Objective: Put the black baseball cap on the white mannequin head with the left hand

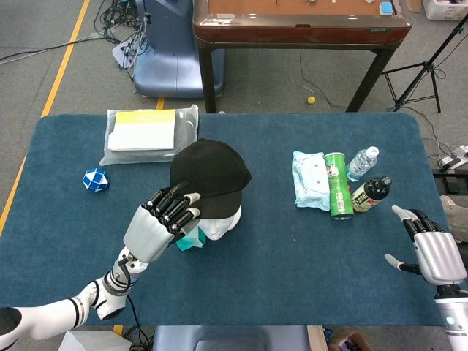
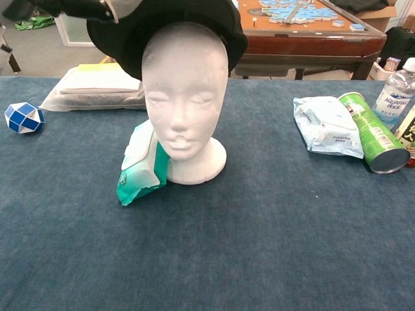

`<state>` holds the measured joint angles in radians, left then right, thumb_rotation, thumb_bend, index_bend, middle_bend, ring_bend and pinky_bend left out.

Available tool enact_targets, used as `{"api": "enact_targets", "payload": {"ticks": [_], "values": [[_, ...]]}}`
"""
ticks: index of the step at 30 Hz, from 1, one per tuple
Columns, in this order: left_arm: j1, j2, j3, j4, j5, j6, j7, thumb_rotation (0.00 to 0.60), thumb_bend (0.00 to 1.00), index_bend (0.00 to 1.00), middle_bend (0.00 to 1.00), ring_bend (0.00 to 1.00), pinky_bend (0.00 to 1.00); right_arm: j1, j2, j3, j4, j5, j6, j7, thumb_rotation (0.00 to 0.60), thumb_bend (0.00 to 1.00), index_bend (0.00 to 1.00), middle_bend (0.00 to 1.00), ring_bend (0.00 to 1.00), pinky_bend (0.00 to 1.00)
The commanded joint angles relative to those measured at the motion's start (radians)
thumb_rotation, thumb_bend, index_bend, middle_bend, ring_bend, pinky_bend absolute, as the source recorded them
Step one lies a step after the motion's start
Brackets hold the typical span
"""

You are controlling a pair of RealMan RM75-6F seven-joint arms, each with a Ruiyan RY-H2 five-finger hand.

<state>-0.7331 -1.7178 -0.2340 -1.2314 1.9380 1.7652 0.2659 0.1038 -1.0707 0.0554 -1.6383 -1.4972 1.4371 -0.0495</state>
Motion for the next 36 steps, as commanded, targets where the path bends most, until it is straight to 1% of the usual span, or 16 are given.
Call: {"api": "enact_targets", "payload": {"ticks": [1,5,9,19,24,30,32,33,35,36], "values": [[-0.001,-0.030,0.035,0.048,0.041,0.027,-0.008,0.600,0.39,0.75,0.46,0.27,0.48,0.000,0.000,0.000,0.000,0.000,0.000,0.000,0.600,0.00,0.12,0.23,0.15,0.32],[0.001,-0.062,0.071,0.110,0.082,0.056,-0.011,0.600,0.39,0.76,0.46,0.27,0.48,0.000,0.001,0.002,0.000,0.003,-0.001,0.002,0.600,0.00,0.12,0.23,0.15,0.32],[0.007,-0.084,0.094,0.153,0.100,0.068,-0.005,0.600,0.39,0.75,0.46,0.27,0.48,0.001,0.001,0.001,0.000,0.002,-0.002,0.002,0.600,0.00,0.12,0.23,0.15,0.32],[0.036,-0.129,0.130,0.225,0.079,0.067,-0.007,0.600,0.39,0.74,0.46,0.27,0.48,0.000,0.002,0.002,-0.001,0.003,-0.001,0.003,0.600,0.00,0.12,0.23,0.15,0.32],[0.059,-0.154,0.166,0.289,0.088,0.084,-0.013,0.600,0.39,0.73,0.46,0.27,0.48,0.001,0.002,0.002,-0.001,0.005,-0.004,0.004,0.600,0.00,0.12,0.23,0.15,0.32],[0.083,-0.179,0.198,0.330,0.092,0.108,-0.033,0.600,0.39,0.71,0.46,0.27,0.48,0.001,0.003,0.003,-0.001,0.007,-0.004,0.005,0.600,0.00,0.12,0.23,0.15,0.32],[0.089,-0.180,0.203,0.332,0.092,0.113,-0.032,0.600,0.39,0.69,0.46,0.27,0.48,0.002,0.003,0.003,-0.001,0.007,-0.005,0.004,0.600,0.00,0.12,0.23,0.15,0.32],[0.092,-0.179,0.204,0.331,0.090,0.114,-0.030,0.600,0.39,0.66,0.46,0.27,0.48,0.002,0.003,0.003,-0.001,0.006,-0.005,0.004,0.600,0.00,0.12,0.23,0.15,0.32],[0.100,-0.174,0.208,0.320,0.084,0.111,-0.029,0.600,0.39,0.57,0.45,0.27,0.48,0.002,0.003,0.002,-0.001,0.006,-0.005,0.003,0.600,0.00,0.12,0.23,0.15,0.32],[0.105,-0.171,0.211,0.314,0.081,0.110,-0.025,0.600,0.39,0.51,0.44,0.27,0.47,0.002,0.003,0.002,-0.001,0.006,-0.005,0.003,0.600,0.00,0.12,0.23,0.15,0.32]]}}
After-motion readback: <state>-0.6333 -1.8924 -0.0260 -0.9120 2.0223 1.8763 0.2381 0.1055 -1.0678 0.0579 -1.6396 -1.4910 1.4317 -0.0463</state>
